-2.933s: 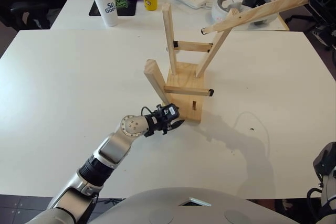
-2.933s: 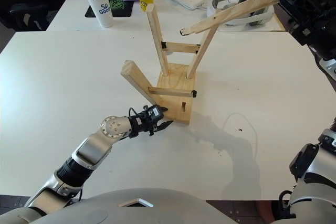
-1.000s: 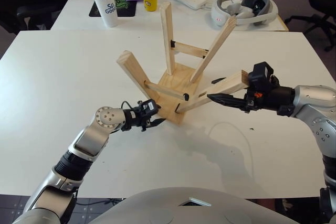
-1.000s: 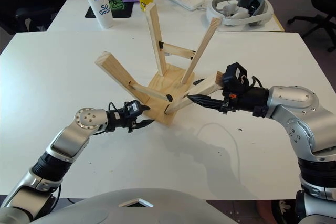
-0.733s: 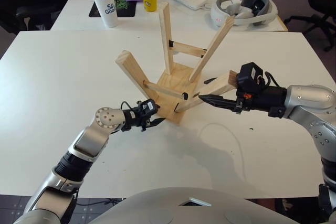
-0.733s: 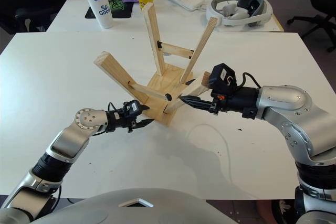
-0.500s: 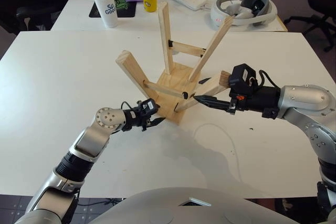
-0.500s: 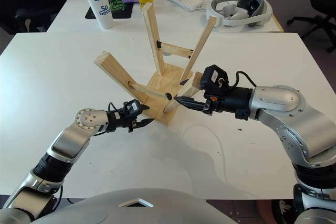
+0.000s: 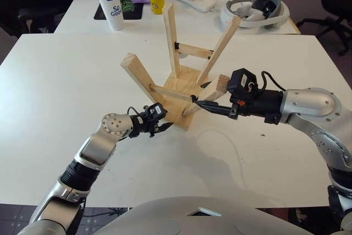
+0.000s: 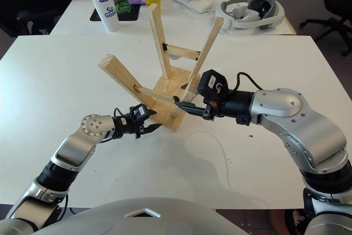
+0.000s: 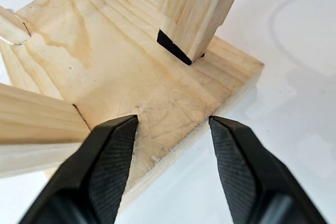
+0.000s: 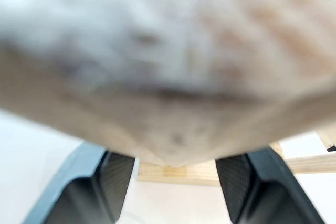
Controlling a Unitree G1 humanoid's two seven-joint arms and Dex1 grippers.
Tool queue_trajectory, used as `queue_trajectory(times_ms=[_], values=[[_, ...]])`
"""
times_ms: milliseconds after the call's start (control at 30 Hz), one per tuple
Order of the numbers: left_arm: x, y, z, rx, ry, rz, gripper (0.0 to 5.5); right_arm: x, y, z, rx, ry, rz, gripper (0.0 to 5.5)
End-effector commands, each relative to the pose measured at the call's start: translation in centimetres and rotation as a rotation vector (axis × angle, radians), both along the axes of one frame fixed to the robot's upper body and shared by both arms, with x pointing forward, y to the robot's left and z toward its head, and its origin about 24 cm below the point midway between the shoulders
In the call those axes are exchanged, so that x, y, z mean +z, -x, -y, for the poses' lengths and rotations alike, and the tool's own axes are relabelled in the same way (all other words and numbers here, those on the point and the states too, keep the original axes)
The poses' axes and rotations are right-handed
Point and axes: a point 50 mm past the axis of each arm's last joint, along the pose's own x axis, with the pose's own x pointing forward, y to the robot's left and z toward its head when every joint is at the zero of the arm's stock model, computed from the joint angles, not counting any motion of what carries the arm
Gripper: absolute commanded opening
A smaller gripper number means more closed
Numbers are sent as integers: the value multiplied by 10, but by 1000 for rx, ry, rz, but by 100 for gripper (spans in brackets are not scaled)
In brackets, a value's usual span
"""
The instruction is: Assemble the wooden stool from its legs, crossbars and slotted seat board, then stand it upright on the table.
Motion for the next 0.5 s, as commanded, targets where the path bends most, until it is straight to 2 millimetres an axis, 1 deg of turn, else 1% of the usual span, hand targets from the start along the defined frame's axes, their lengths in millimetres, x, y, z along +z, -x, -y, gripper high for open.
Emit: queue_trajectory(times_ms=[33,267,500], values=[[-10,6,6,-8,-1,-61,254,-28,3,-2,-3,71,-174,206],[-12,6,10,-8,6,-61,254,-26,-9,-8,-11,99,-180,206],[-13,5,15,-20,15,-61,254,-34,-14,-14,-20,116,-208,206]])
